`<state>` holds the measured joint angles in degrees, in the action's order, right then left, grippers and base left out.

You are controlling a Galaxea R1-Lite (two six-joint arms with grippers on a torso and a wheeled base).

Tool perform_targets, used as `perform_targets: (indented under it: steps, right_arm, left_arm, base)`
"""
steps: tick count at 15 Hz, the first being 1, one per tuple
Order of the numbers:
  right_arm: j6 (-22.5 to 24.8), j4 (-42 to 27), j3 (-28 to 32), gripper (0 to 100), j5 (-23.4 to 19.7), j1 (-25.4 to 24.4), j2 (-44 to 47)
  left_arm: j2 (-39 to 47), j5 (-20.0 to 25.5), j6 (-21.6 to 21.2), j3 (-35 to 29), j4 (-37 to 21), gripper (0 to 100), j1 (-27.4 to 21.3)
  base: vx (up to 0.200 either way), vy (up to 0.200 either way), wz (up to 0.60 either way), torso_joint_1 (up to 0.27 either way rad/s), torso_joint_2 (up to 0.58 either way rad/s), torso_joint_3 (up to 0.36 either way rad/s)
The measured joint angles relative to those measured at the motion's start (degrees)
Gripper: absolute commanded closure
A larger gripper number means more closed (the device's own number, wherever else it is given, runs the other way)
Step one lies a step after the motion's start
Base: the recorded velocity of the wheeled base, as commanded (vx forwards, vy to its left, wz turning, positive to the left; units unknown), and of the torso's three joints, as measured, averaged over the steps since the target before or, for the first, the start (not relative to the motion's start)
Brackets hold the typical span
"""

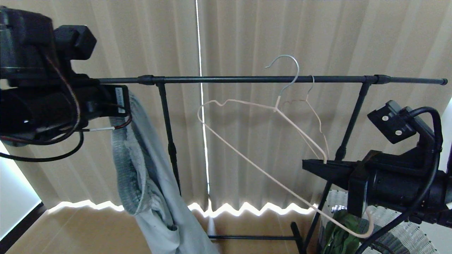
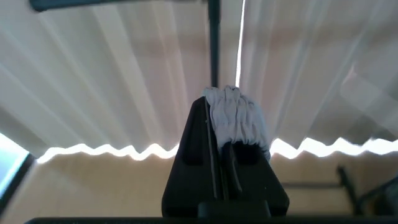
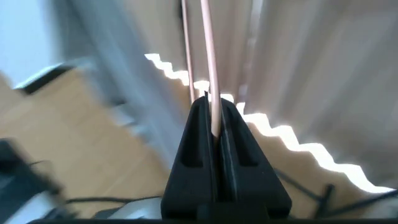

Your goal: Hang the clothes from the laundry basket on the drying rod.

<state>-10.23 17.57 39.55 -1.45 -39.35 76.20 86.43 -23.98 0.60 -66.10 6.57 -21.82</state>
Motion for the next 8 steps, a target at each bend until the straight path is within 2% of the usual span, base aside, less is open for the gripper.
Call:
perform_targets:
  steps: [4, 8]
  right_arm:
    - [-0.96, 0.00, 0.00, 100, -0.02, -6.42, 0.17]
    - [-1.78, -0.02, -0.72, 100, -0.02, -9.98, -0.46]
  left_arm:
    - [7.23, -1.28, 5.25, -6.14, 0.38, 100, -2.16]
    - [10.34, -2.46, 5.39, -8.16, 0.21, 100, -2.95]
  base:
    - [0.000, 0.000, 0.00, 0.000, 0.00, 0.000]
    - [0.000, 0.000, 0.00, 0.000, 0.00, 0.000]
